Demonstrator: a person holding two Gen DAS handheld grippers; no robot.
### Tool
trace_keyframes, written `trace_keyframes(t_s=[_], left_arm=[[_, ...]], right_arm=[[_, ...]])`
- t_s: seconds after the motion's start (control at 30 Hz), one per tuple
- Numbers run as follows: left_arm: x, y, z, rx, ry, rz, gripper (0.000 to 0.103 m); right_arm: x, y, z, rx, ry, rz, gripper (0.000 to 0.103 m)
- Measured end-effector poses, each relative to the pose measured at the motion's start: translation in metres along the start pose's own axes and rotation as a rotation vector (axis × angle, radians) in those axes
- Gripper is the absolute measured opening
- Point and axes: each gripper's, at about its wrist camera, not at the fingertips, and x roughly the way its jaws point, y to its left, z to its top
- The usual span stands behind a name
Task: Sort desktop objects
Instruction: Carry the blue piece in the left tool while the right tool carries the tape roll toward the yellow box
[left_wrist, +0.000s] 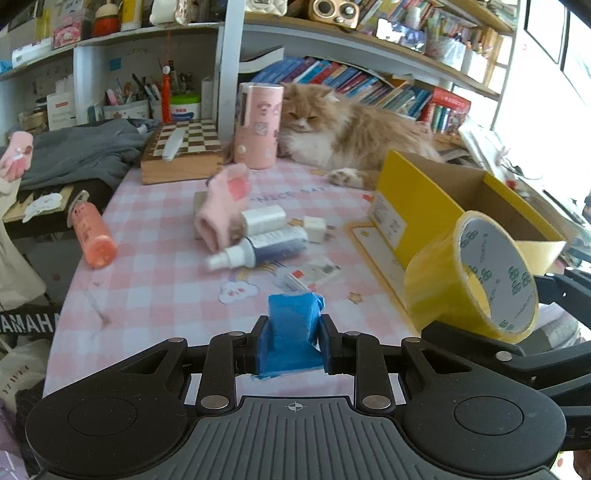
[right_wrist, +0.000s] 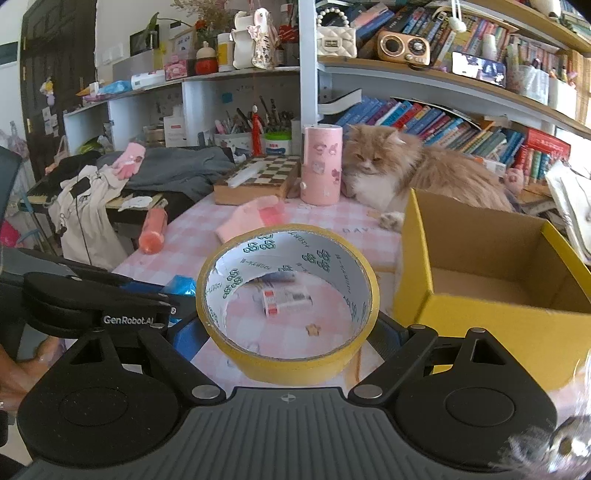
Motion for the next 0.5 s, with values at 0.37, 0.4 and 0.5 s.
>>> trace_keyframes(t_s=[0.37, 0.4, 0.5], left_arm=[[-0.031, -0.025, -0.026, 0.028, 0.002, -0.040, 0.026], [-0.033, -0.027, -0.026, 0.037, 0.001, -0.047, 0.026], [-0.038, -0.035, -0.028, 0.058, -0.004, -0.065, 0.026]], right_arm=[[-0.044, -0.005, -0.032, 0.065, 0.026, -0.045, 0.088], [-0.047, -0.006, -0.034, 0.077, 0.026, -0.050, 0.088], [-0.055, -0.011, -0.037, 0.110, 0.026, -0.076, 0.088]])
